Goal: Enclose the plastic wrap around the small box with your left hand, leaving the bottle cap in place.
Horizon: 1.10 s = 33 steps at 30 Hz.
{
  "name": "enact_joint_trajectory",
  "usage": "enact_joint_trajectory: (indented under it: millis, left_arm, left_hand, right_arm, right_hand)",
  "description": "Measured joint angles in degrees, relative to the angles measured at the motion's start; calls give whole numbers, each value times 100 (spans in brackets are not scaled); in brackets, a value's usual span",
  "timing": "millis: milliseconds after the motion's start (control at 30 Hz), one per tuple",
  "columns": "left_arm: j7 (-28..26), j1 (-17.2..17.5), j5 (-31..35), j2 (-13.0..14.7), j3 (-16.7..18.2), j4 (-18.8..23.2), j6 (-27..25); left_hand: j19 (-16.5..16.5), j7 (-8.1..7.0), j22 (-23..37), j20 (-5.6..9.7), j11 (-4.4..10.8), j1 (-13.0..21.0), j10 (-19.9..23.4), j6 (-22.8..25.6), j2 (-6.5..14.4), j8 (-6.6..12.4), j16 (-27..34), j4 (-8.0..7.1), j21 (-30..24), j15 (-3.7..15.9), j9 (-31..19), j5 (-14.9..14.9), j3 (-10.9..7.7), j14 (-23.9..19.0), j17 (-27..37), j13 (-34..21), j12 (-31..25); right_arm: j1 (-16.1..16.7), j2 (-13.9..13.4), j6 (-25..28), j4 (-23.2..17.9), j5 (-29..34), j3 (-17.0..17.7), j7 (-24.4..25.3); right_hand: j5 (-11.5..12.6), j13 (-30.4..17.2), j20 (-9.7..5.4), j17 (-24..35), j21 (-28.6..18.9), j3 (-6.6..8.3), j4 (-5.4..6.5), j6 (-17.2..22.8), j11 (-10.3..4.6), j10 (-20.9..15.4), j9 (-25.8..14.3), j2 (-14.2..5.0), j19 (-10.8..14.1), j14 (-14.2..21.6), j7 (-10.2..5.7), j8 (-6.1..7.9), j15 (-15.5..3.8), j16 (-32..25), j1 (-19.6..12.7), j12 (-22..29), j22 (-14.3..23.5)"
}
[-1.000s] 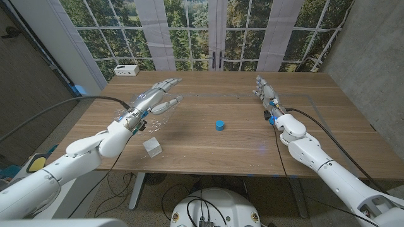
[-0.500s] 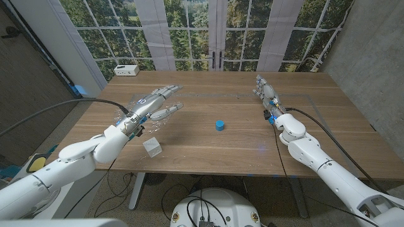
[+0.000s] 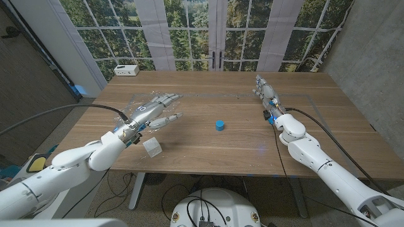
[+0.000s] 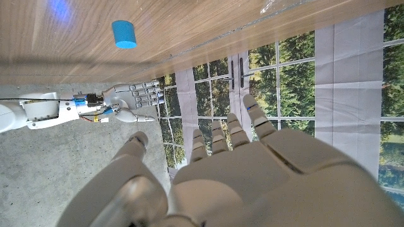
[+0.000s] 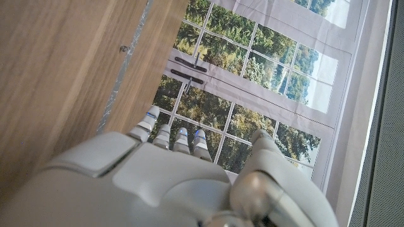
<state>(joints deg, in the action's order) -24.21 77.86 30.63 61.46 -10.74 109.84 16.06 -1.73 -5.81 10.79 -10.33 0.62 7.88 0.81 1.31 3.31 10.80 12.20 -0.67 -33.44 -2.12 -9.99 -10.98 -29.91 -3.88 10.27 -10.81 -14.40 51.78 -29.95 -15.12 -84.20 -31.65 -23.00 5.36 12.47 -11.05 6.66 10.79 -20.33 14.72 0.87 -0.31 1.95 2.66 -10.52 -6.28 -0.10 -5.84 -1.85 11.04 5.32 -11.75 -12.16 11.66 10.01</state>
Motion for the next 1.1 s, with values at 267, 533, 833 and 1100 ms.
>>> enact_joint_trajectory:
  millis: [267,533,833,1100]
  left_arm:
    - [53,301,2,55,181,116,-118]
    - [114,546,32,76,316,207,-259]
    - [186,930,46,48,525,338,-380]
    - [259,1211,27,-41,662,435,-468]
  left_hand:
    - [19,-22,0,19,21,1,22,-38,-45,-22,0,14,0,29,-29,0,13,-29,0,0,-1]
    - [19,-46,0,19,21,23,21,-61,-68,-22,0,59,0,49,-29,0,11,-49,-1,0,21]
    - [19,-45,0,19,20,53,21,-61,-97,-22,0,100,40,58,-29,0,16,-100,-1,0,21]
    - [19,-44,0,19,20,77,21,-60,-121,-21,0,146,40,38,-28,0,16,-121,-1,0,43]
  right_arm:
    - [-38,23,0,6,31,-45,-13]
    - [-91,64,0,53,54,-87,-30]
    - [-141,105,0,111,68,-126,-72]
    - [-166,122,0,157,71,-151,-99]
  right_hand:
    - [0,0,21,0,22,0,0,0,0,0,0,0,21,0,0,0,0,0,0,0,0]
    - [0,0,21,29,22,0,0,0,0,0,0,0,21,0,0,0,0,0,0,0,-1]
    - [0,0,21,29,45,0,0,0,0,0,0,0,21,0,0,0,0,0,0,0,-1]
    - [0,0,21,28,45,0,0,0,0,0,0,0,21,0,0,0,0,0,0,0,-1]
